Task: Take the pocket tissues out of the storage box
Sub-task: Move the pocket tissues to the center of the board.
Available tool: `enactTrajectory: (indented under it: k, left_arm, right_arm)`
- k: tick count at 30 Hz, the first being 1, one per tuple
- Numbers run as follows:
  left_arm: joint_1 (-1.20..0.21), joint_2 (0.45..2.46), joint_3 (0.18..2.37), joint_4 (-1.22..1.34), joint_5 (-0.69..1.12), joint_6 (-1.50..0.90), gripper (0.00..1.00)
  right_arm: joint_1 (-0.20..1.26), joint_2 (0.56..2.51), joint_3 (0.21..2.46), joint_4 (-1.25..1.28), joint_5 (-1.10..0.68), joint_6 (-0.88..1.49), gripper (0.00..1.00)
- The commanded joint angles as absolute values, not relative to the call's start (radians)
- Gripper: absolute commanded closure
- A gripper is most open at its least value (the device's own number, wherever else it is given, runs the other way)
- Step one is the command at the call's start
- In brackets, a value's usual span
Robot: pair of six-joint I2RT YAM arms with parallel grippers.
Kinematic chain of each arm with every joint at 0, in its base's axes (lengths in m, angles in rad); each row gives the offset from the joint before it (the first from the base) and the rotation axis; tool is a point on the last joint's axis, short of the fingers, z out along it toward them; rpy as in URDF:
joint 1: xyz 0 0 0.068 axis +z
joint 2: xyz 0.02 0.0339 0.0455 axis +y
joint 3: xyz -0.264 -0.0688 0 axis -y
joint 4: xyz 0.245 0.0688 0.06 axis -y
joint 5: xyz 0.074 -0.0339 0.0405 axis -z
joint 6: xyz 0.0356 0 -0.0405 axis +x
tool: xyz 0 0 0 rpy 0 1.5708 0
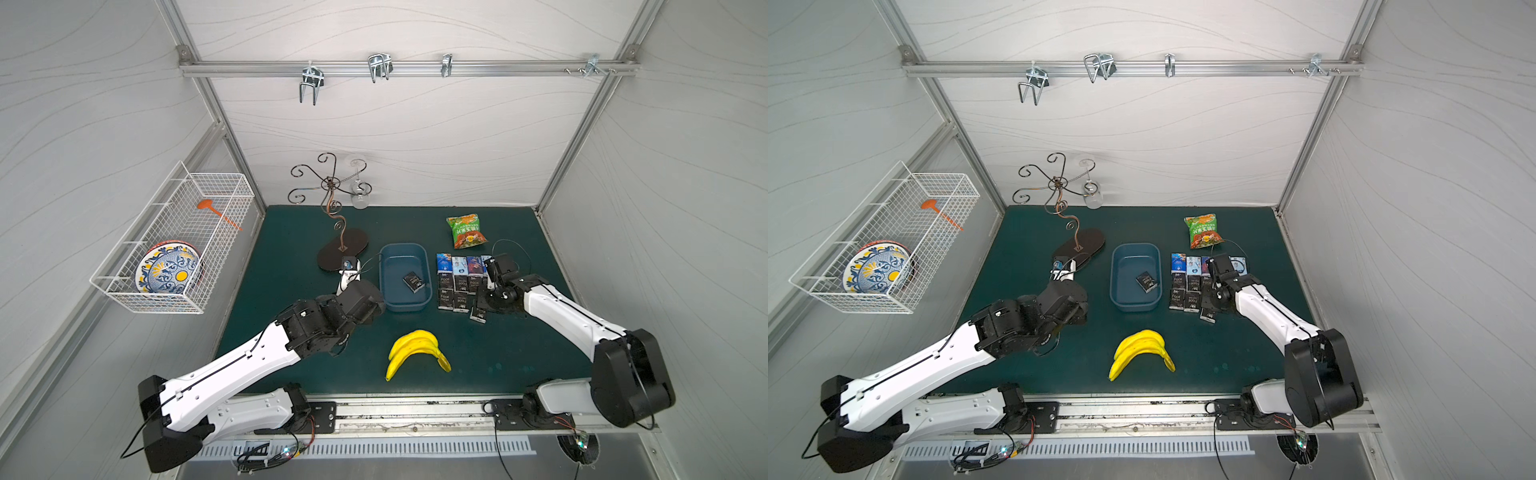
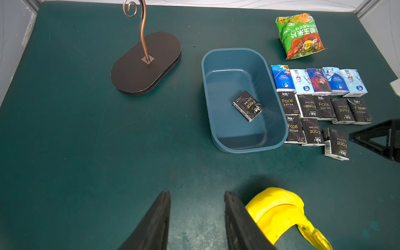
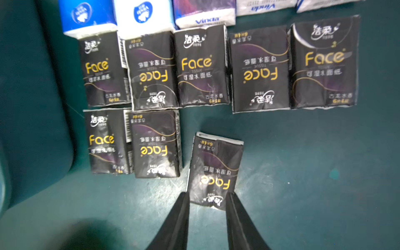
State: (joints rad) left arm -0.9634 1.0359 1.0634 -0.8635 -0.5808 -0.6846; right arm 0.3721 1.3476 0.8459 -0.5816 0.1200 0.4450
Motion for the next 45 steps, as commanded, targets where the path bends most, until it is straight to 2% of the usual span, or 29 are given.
enactTrajectory:
  k: [1,8,14,22,45]
  left_arm:
    - [-0.967,1.032,1.092,-0.838,-0.587,-0.677,0.55]
    - [-0.966,1.024,1.093,-0.852,-0.600,-0.673,0.55]
    - [-0.967,1.032,1.092,-0.844,-0.597,-0.673,0.55]
    - [-0.966,1.026,1.083,-0.844,-0.598,-0.673,0.55]
    - [-0.967,1.029,1.080,-0.851,-0.614,-0.673,0.54]
  right_arm:
    - [0.346,1.352,0.865,-0.616,0.120,0.440,0.67]
    - [0.210,1.380,0.774,-0.537,0.035,0.446,0.81]
    - [0.189,1.412,0.768,-0.524,-0.016,0.454,0.83]
    - [0.189,1.456,0.731,-0.455,-0.044,0.484,0.81]
    - [0.177,1.543,0.829,-0.450,-0.039,0.463,0.77]
